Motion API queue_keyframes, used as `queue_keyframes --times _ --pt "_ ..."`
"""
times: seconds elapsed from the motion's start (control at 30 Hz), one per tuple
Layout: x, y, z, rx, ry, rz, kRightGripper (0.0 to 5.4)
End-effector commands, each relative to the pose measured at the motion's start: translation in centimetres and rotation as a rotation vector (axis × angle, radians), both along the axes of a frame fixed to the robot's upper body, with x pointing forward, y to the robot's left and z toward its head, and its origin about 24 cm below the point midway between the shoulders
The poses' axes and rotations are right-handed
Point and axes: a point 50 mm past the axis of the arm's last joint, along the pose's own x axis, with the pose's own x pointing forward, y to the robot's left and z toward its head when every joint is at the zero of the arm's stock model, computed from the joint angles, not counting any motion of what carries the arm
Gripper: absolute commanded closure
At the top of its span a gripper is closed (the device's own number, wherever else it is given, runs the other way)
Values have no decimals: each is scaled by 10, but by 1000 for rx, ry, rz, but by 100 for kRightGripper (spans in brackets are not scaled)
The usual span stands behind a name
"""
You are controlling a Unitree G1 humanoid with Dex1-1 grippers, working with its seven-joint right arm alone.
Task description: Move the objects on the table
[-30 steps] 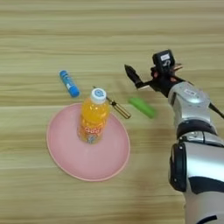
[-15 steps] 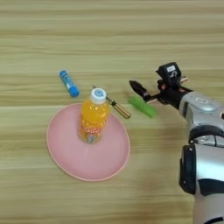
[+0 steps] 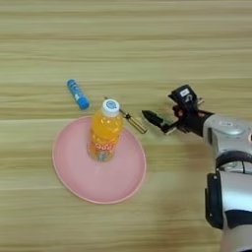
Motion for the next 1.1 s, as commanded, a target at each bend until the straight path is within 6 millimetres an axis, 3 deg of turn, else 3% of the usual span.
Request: queue_keyframes --times 0.03,0.47,1.1 --pt "12 -11 32 -69 -103 -25 2" --pt "3 -16 16 -70 -15 -70 2" --pt "-7 -20 1 -19 69 -99 245"
